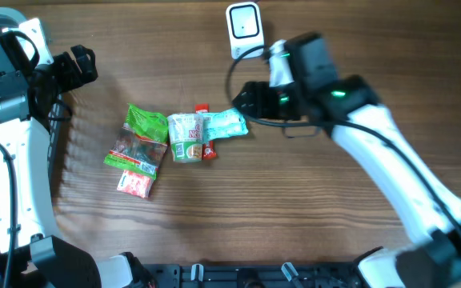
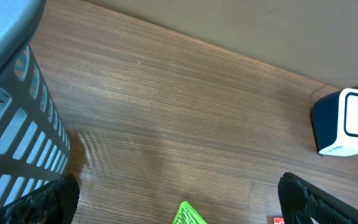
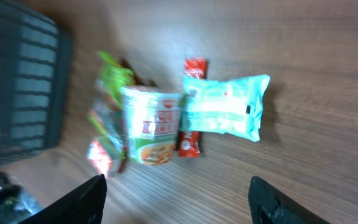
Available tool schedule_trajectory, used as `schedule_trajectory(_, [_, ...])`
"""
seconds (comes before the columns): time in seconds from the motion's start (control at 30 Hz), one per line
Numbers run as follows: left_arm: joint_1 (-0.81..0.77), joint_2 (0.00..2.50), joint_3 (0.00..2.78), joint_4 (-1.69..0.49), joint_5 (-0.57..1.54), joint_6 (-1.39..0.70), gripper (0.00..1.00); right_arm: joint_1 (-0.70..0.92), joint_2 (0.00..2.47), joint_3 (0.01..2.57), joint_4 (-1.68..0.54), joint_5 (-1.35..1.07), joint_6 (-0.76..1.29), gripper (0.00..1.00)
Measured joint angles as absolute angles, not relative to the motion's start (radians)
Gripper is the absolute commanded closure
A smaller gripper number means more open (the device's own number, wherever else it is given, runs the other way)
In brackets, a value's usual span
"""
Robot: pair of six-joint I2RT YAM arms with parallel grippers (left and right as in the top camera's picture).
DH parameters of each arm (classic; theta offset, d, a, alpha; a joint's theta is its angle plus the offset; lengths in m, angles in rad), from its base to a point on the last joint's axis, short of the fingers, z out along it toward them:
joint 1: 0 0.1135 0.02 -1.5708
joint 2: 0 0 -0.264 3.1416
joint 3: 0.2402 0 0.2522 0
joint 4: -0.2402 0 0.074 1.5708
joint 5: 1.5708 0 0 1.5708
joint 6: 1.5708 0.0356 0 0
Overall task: Scan the item barcode
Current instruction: 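Reach the right gripper to the mint-green pack and grasp it, then lift the mint-green pack off the table with the right gripper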
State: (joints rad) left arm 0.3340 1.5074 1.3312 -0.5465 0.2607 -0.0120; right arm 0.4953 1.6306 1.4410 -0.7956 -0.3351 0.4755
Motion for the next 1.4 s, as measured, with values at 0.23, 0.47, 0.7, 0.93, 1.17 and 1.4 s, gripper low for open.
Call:
schedule_trajectory(0.23, [0.334,1.507,1.331,-0.546,0.26,-0.012,0.0,0.504,1.951,1.441,-0.703,-0.279,0.465,0.21])
schedule_trajectory(0.47, [0.334,1.507,1.331,-0.546,0.26,-0.012,0.0,0.503,2.067,1.441,-0.588,-0.316,0.412,0.52])
schedule_trajectory(0.7, [0.334,1.507,1.331,-0.546,0.261,-0.012,0.0,0.483,2.085,1.441,-0.612,-0.389,0.334,0.95])
schedule_trajectory(0.93, [0.334,1.507,1.331,-0.546,0.261,-0.012,0.0,0.255,2.064,1.444,-0.888,-0.385,0.103,0.6])
schedule_trajectory(1.17, [0.334,1.507,1.331,-0.546,0.261,-0.012,0.0,0.227,2.011,1.613,-1.05,-0.373,0.082,0.77])
schedule_trajectory(1.4, [0.334,1.507,1.331,-0.547,0.261,-0.012,0.0,0.317,1.906,1.6,-1.013,-0.43,0.22,0.66])
